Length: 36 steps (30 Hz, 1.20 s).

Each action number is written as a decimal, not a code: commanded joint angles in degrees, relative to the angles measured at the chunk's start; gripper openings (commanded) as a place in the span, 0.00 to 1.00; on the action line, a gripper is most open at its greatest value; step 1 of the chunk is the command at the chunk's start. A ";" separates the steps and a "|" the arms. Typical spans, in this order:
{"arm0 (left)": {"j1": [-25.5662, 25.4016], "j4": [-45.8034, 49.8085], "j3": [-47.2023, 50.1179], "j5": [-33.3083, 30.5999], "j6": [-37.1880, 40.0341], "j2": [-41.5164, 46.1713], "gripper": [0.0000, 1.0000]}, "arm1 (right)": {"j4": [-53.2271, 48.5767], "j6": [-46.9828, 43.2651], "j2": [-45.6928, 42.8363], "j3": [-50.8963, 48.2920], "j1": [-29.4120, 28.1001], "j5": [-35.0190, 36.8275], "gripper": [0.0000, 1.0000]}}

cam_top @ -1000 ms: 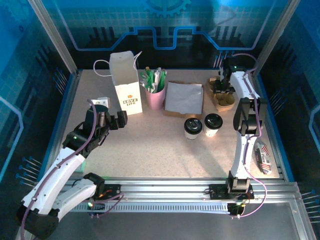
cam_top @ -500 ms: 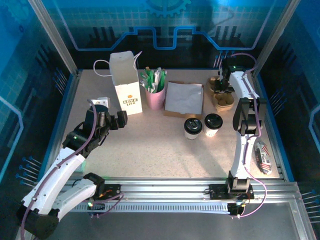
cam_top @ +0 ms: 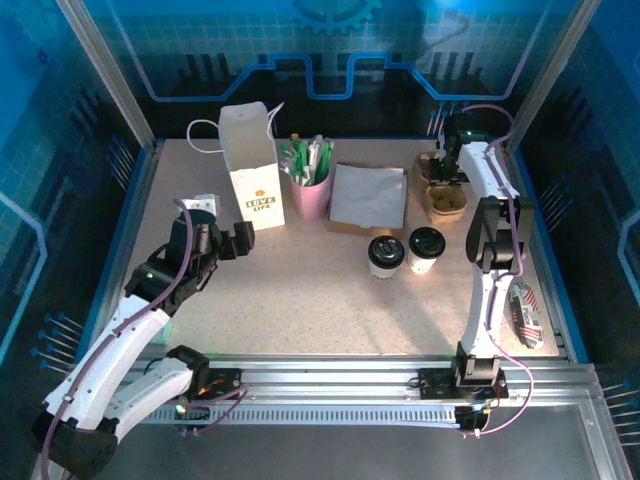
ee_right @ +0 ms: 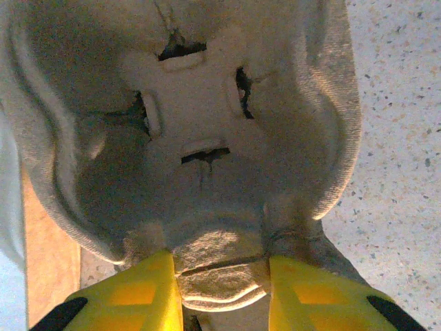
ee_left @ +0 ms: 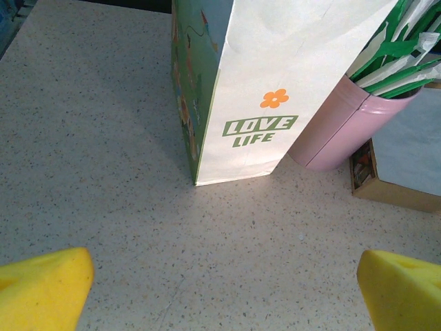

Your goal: Pack the takeout coffee

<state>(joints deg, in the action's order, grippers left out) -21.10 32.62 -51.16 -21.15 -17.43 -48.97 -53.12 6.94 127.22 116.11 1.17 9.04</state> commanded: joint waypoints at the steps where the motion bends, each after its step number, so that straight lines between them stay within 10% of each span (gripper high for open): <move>1: 0.59 -1.36 0.27 -0.56 0.99 0.93 0.99 | -1.27 1.21 -4.99 0.78 -1.17 1.06 0.31; 27: 1.89 0.66 -6.40 -2.60 -3.15 5.29 0.99 | -4.32 4.04 -28.65 0.15 -12.92 -2.91 0.32; 36: 12.11 3.83 -21.79 4.70 -7.35 -4.48 0.86 | -2.11 5.71 -36.69 -4.84 -23.87 -4.67 0.32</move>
<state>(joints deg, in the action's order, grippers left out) -12.78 34.17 -69.36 -20.34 -22.06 -48.97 -55.83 11.18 92.16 112.53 -20.69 5.48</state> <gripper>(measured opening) 0.860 0.323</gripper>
